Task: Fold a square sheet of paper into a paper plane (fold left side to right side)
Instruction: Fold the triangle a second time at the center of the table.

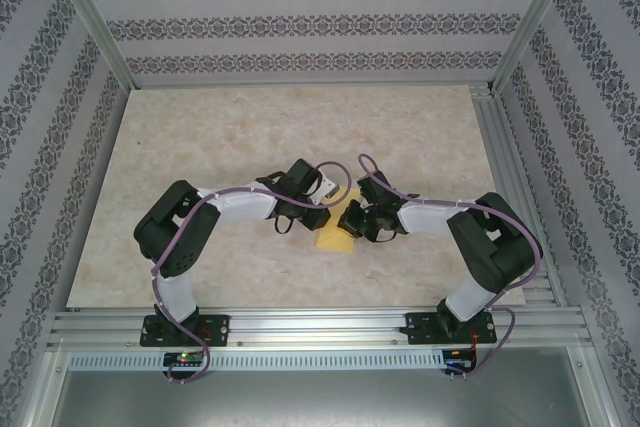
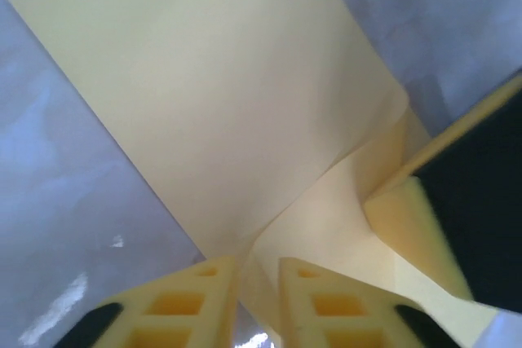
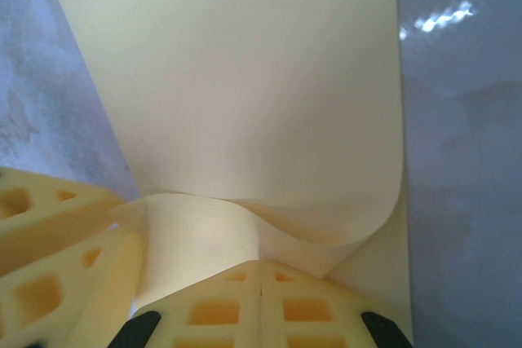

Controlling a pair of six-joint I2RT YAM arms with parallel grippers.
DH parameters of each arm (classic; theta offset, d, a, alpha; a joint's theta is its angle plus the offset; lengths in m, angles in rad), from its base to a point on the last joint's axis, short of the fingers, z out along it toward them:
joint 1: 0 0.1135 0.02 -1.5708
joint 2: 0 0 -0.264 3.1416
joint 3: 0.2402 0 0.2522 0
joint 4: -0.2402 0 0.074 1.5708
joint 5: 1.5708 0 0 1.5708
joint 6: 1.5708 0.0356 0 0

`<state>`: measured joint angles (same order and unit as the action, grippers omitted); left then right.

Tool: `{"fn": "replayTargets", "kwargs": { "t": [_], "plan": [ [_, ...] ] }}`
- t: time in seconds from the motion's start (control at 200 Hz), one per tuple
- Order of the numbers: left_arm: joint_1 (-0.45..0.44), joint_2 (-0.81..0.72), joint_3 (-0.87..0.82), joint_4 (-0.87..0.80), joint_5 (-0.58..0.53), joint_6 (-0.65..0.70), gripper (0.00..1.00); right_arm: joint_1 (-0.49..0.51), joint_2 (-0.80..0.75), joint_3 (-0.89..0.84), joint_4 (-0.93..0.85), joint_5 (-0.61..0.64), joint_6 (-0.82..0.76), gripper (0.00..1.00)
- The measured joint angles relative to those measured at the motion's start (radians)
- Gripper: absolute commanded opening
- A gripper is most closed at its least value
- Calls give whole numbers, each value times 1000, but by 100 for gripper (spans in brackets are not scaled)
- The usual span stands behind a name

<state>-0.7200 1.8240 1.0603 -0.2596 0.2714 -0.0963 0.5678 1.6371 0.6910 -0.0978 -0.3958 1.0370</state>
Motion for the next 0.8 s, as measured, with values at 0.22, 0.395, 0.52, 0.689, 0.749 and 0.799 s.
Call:
{"fn": "replayTargets", "kwargs": {
  "t": [0.22,0.395,0.52,0.689,0.749,0.799],
  "plan": [
    [19,-171,-39,-1,6,-52,31,0,0,0,0,0,0,4],
    [17,-260,-130,29,77,-145,25,0,0,0,0,2,-4,4],
    [-1,-282,-212,72,137,-241,24,0,0,0,0,2,-6,4],
    [-27,-280,-240,116,185,-334,22,2,0,0,0,3,-11,4],
    [-34,-269,-233,130,197,-354,22,2,0,0,0,3,-11,4],
    [-38,-256,-230,141,204,-364,22,2,0,0,0,3,-11,4]
  ]
}}
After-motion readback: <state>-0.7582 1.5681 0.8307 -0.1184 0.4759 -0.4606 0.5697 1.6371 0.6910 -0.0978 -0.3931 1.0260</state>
